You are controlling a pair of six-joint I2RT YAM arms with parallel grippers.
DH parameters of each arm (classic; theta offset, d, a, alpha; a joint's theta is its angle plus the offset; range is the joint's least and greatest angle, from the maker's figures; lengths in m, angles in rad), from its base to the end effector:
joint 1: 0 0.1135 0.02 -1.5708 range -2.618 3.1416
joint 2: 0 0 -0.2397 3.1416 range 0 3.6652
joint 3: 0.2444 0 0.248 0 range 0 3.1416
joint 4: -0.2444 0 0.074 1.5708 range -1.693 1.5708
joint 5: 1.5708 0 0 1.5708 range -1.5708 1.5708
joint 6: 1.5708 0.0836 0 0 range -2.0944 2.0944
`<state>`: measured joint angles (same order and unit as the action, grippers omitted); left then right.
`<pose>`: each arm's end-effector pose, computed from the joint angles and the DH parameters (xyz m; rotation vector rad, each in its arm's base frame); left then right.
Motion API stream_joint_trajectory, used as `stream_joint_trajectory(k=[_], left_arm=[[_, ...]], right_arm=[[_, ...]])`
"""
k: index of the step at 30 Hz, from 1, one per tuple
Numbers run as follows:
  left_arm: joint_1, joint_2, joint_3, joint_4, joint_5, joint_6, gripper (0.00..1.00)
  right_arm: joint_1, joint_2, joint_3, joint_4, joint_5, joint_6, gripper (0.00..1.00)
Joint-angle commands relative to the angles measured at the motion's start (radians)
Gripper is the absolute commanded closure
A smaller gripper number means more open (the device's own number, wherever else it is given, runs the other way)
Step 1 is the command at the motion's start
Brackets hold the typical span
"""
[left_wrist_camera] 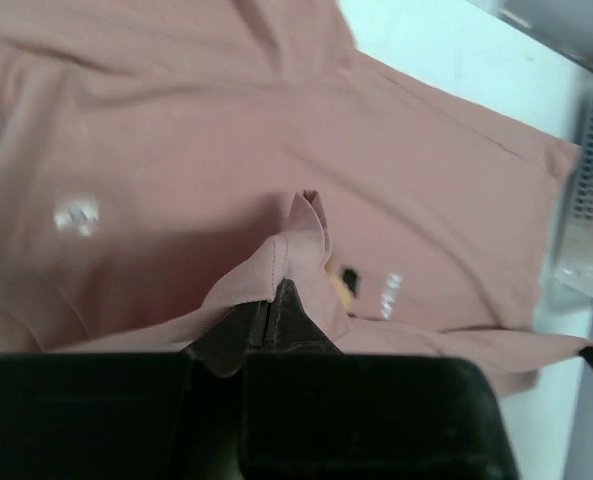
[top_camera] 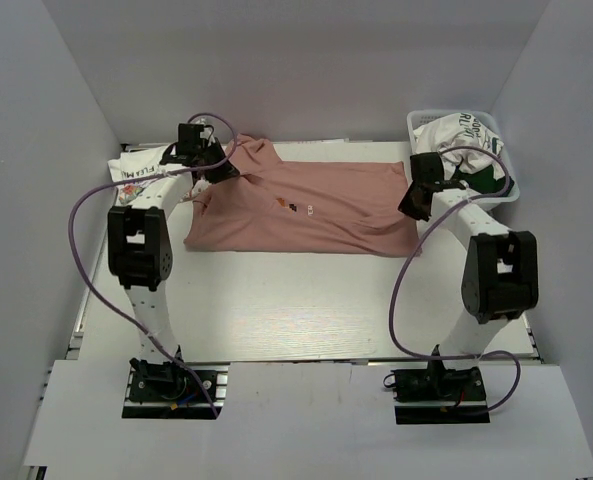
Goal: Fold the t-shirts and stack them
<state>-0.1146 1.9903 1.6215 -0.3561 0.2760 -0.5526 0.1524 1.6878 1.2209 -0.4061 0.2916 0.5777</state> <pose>0.4736 -0.0774 0.1992 -0.3667 2.3232 -0.6540 0.3880 0.0353 0.1788 0.6296 2.3107 -0.0175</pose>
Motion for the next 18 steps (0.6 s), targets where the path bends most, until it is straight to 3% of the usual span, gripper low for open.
stream_joint_trajectory(k=[1,2,3,4,5,7,8,10,13,18], left_arm=[[0.024,0.097,0.118,0.037,0.021,0.046,1.0],[0.033,0.131,0.183,0.037,0.037,0.059,0.94],[0.033,0.165,0.214,0.037,0.058,0.071,0.86],[0.033,0.224,0.244,0.037,0.075,0.071,0.7],[0.033,0.251,0.312,0.014,0.084,0.071,0.37],[0.033,0.289,0.376,-0.013,0.117,0.092,0.26],[0.033,0.289,0.397,-0.023,0.13,0.092,0.01],[0.024,0.275,0.397,-0.014,0.14,0.112,0.01],[0.015,0.197,0.319,-0.001,0.118,0.123,0.01],[0.006,0.041,0.01,0.107,0.138,0.103,0.01]], right_arm=[[-0.007,0.073,0.094,-0.063,0.038,0.007,1.0],[-0.007,0.091,0.123,-0.077,0.044,0.014,1.0],[-0.008,0.098,0.133,-0.085,0.063,0.022,0.8],[-0.005,0.113,0.144,-0.095,0.061,0.027,0.63],[-0.004,0.118,0.15,-0.112,0.066,0.025,0.53],[0.01,0.118,0.17,-0.109,0.038,-0.01,0.36],[0.015,0.102,0.169,-0.106,0.029,-0.016,0.34],[0.042,0.086,0.157,-0.109,0.023,-0.03,0.2],[0.091,0.058,0.111,-0.091,0.012,-0.048,0.1],[0.114,0.061,0.039,0.004,-0.078,-0.061,0.1]])
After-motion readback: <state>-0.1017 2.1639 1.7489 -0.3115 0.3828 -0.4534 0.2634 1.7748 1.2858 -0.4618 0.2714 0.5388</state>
